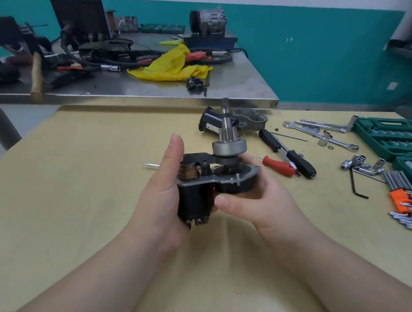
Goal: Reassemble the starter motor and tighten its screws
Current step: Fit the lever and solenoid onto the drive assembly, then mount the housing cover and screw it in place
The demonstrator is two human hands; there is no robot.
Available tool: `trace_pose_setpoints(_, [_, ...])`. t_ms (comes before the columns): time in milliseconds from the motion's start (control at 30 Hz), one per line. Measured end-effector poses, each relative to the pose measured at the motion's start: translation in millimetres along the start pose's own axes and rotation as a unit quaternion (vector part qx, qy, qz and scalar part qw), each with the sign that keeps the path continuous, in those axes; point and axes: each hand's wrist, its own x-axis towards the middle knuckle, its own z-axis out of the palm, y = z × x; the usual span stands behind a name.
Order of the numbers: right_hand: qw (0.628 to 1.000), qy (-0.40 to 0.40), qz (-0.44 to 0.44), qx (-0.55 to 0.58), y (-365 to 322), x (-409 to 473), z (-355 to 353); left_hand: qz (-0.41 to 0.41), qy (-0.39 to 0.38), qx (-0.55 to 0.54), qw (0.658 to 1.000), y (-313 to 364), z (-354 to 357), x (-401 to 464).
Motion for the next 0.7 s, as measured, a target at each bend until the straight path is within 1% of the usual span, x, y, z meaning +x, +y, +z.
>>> trace_pose_setpoints(67, [1.0,-0.001,0.022,-0.005,0.2,1.3,1.6,0.05,-0.011,0.018,0.999,1.3,0.1,-1.2])
trace_pose_setpoints(167, [0.997,-0.041,0.037,-0.057,-4.9,-1.5,-0.2,0.123,-0.001,0.062,0.99,2.0,0.1,-2.0])
trace_pose_setpoints(233, [0.995,-0.04,0.049,-0.072,-5.6,-4.8,-2.3,0.14,0.005,0.084,0.987,1.2,0.3,-1.4])
trace_pose_setpoints(400, [0.996,-0.031,0.071,-0.044,3.5,-7.7,-0.1,0.121,0.016,0.102,0.987,-2.8,-1.9,1.8])
trace_pose_setpoints(533, [0.995,-0.016,0.087,-0.052,5.8,-8.0,0.2,0.108,0.024,0.11,0.988,-3.3,-6.3,5.5])
trace_pose_setpoints(600, [0.994,0.003,0.092,-0.054,6.4,-7.4,1.1,0.088,0.053,0.128,0.986,-3.1,-5.7,10.1])
trace_pose_setpoints(700, [0.993,0.052,0.1,-0.04,9.6,-6.2,3.8,0.055,0.139,0.187,0.971,-3.3,1.4,21.4])
